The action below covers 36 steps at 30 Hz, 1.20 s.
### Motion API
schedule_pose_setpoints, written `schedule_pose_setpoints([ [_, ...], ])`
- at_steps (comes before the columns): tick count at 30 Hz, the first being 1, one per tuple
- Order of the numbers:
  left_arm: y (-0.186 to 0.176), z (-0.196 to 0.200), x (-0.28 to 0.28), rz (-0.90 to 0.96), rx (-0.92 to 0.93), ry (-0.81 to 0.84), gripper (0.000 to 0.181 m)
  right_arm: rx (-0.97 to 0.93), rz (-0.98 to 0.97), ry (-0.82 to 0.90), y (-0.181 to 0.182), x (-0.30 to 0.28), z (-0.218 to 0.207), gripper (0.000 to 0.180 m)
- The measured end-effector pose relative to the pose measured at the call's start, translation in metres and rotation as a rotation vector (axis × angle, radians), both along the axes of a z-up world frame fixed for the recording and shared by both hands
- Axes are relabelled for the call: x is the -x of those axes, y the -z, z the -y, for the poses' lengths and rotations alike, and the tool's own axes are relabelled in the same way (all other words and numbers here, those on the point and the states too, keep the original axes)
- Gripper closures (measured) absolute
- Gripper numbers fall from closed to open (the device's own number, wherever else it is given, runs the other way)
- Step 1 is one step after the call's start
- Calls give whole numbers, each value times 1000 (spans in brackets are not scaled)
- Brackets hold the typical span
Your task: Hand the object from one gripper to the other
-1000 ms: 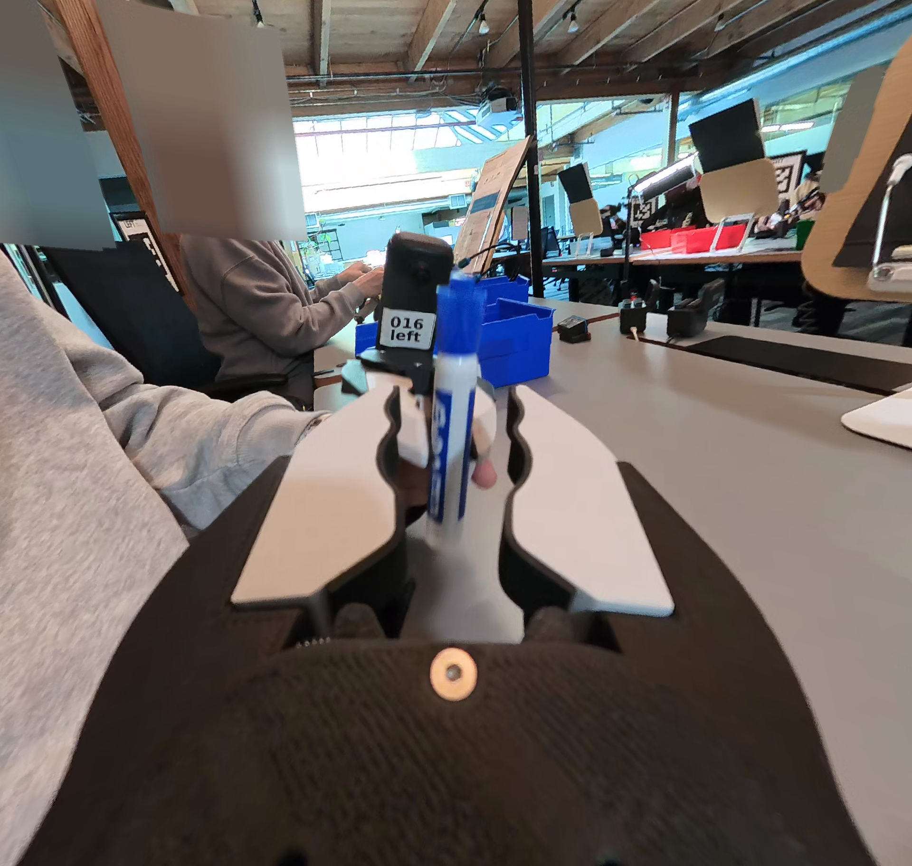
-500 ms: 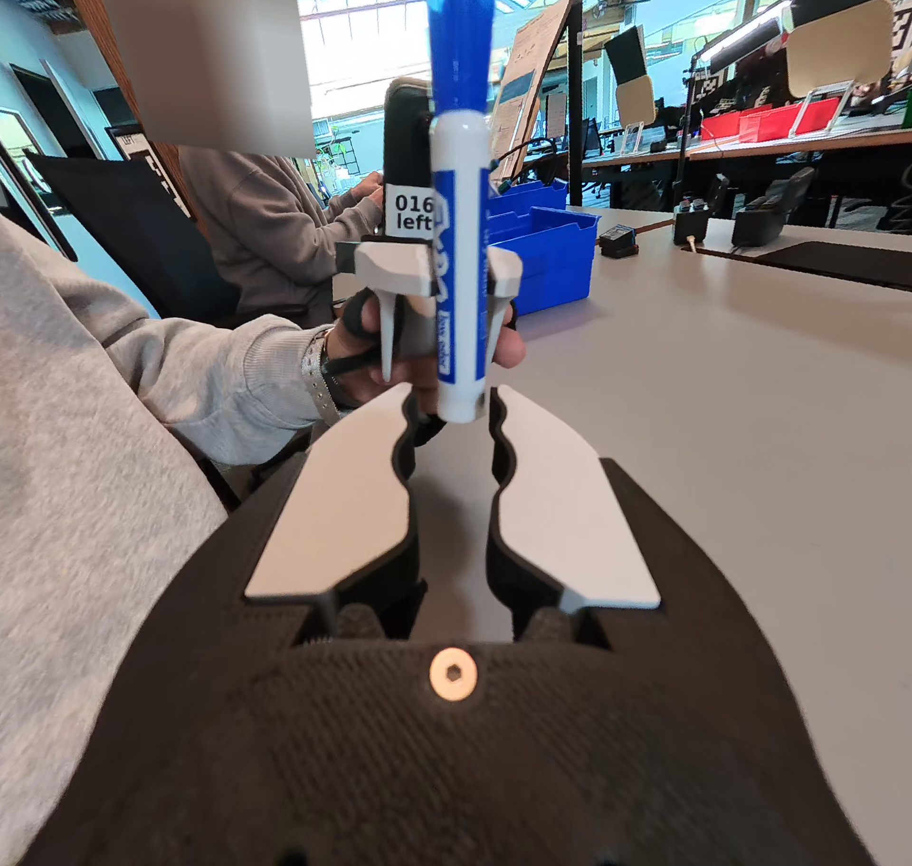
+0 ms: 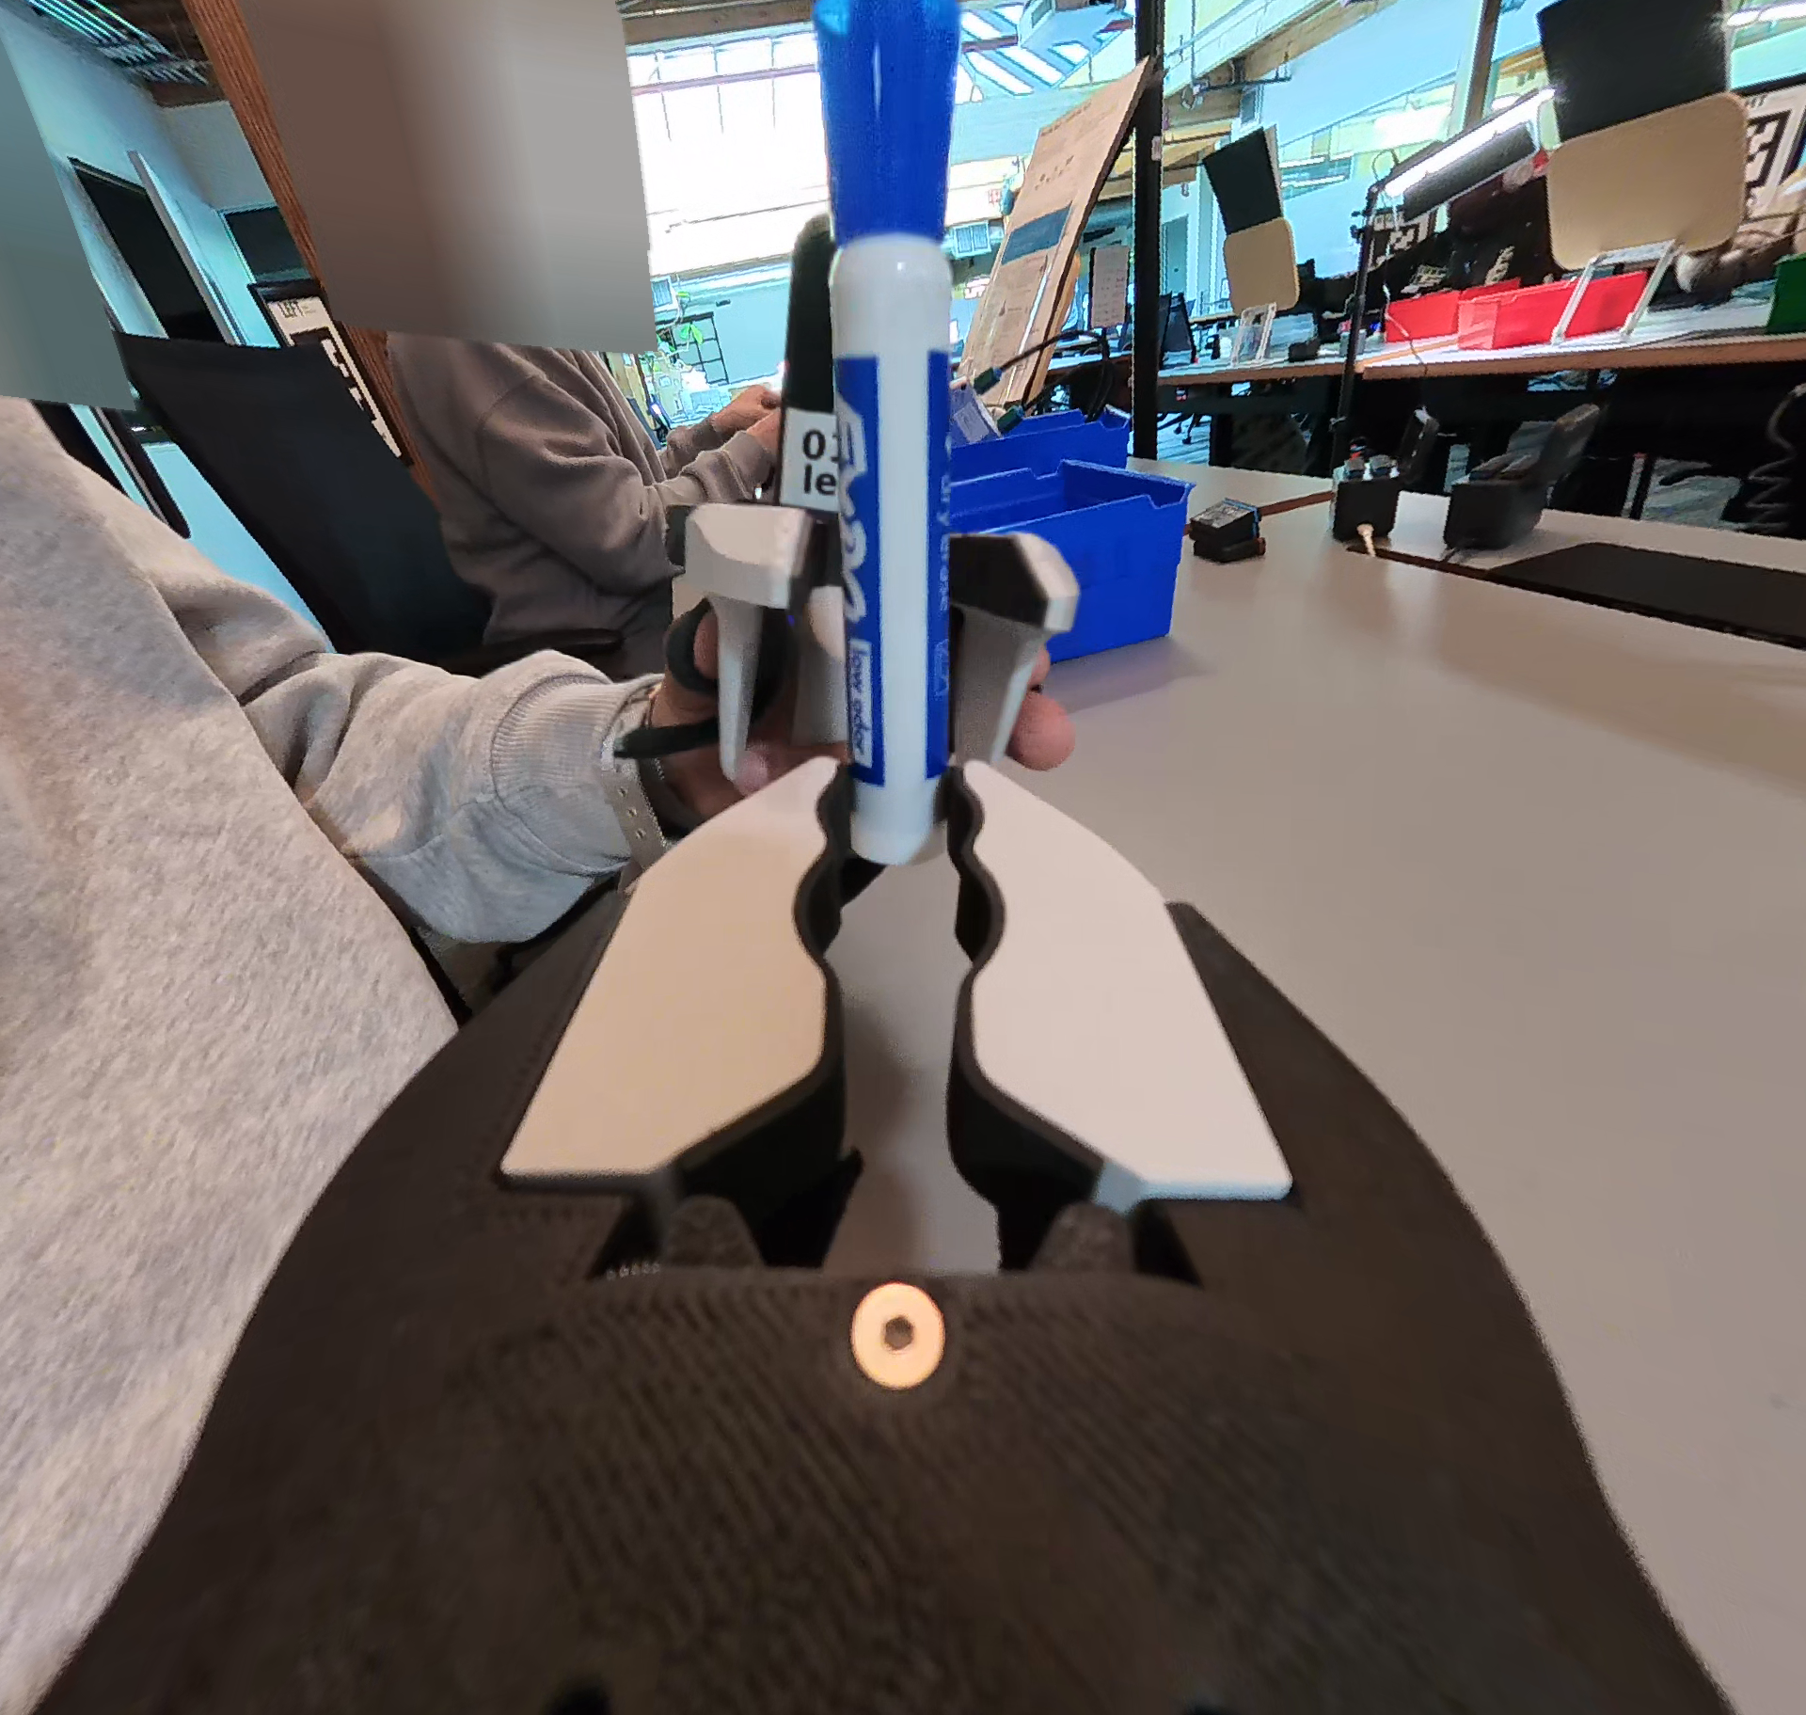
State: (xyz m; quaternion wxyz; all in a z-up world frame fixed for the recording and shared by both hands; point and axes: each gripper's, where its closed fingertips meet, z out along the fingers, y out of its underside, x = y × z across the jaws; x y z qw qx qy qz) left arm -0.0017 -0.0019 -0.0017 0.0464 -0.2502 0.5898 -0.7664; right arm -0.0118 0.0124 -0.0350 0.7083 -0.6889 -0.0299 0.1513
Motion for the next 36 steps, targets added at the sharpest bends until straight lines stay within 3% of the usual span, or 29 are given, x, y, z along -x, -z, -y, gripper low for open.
schedule_pose_setpoints([
  [3, 0, -2, -3, -3, 9, -23, 128, -17, -3, 11, -5, -2, 2, 160],
  [10, 6, -5, -7, -39, 26, -22, 127, -34, -46, 164, -39, -32, 21, 160],
  [18, 17, -5, -11, -75, 18, -19, 129, 60, -31, 510, -81, -127, 109, 160],
  [21, 20, -5, -12, -88, 20, -15, 130, 146, -132, 670, -67, -176, 163, 160],
  [27, 24, -5, -14, -108, 27, -12, 132, 357, -301, 925, -4, -237, 252, 160],
  [32, 27, -5, -15, -122, 35, -8, 133, 521, -369, 962, 36, -246, 268, 160],
  [36, 26, -6, -14, -126, 41, -5, 133, 540, -389, 977, 46, -249, 270, 136],
])
